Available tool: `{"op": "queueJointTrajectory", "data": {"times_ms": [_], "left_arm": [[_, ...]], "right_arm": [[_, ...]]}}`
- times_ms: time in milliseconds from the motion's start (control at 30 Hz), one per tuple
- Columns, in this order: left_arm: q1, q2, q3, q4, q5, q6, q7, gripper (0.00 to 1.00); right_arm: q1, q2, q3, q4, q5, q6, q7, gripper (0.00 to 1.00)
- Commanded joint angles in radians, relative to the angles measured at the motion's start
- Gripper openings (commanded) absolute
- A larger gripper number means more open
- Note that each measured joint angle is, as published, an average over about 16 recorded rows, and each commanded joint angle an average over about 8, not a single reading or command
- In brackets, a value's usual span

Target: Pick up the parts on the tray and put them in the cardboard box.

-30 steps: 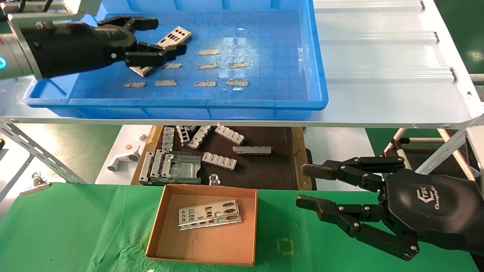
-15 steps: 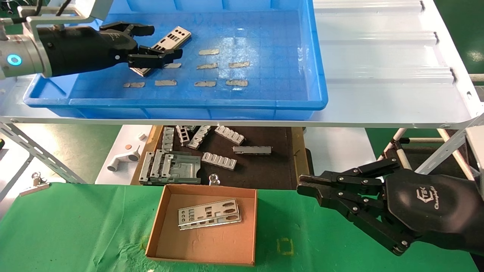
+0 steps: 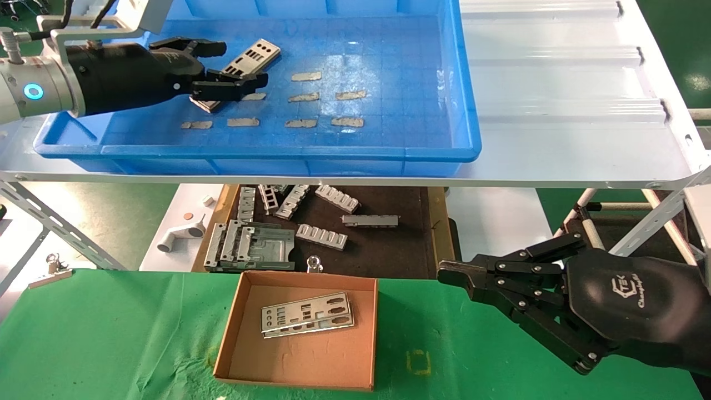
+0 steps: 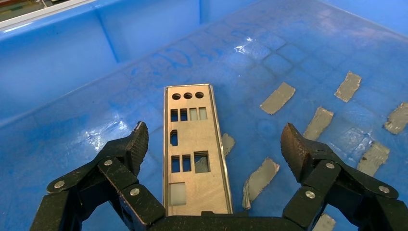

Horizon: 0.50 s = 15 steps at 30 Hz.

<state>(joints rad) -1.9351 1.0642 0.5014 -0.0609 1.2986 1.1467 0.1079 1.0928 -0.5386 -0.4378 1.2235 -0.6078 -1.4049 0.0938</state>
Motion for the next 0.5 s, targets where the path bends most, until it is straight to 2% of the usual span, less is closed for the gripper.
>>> {"op": "queueJointTrajectory", "data": {"times_ms": [33, 500], "left_arm": [[-0.004, 0.002, 0.001, 0.011, 0.001, -0.001, 0.006, 0.00], [-0.015, 0.008, -0.001, 0.041, 0.000, -0.002, 0.035, 0.00]], "right_arm": [[0.000, 0.000, 0.000, 0.000, 0.000, 0.000, 0.000, 0.00], [0.000, 0.000, 0.000, 0.000, 0.000, 0.000, 0.000, 0.00]]}}
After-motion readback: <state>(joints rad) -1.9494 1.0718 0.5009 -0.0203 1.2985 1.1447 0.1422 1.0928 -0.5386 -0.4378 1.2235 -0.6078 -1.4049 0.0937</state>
